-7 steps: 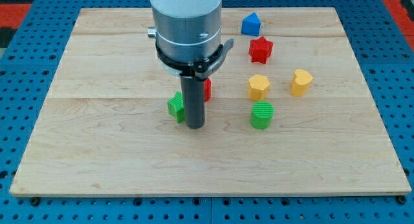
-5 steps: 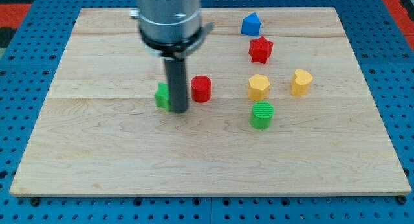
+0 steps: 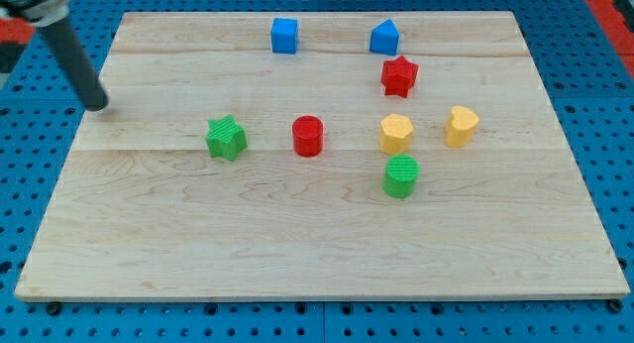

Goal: Push the green star towards the top side

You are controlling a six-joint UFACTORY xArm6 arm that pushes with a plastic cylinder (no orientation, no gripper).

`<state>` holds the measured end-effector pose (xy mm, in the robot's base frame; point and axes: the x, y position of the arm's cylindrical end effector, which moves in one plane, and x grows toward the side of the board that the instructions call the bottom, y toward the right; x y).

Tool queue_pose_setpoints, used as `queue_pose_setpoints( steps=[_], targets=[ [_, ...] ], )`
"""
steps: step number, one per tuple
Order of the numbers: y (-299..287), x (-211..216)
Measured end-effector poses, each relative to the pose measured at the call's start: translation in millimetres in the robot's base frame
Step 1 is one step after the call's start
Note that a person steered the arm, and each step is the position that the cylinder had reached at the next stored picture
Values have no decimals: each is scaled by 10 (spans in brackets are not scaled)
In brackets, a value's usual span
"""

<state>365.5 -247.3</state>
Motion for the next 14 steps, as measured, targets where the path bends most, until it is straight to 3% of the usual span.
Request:
queue_pose_setpoints(
  steps=[1,3,7,8,10,13,14],
  targets=[
    [804,-48],
    [1553,72],
    [1433,1467],
    [1137,1512],
    [1133,1035],
    [1012,690],
    [1291,942]
  ],
)
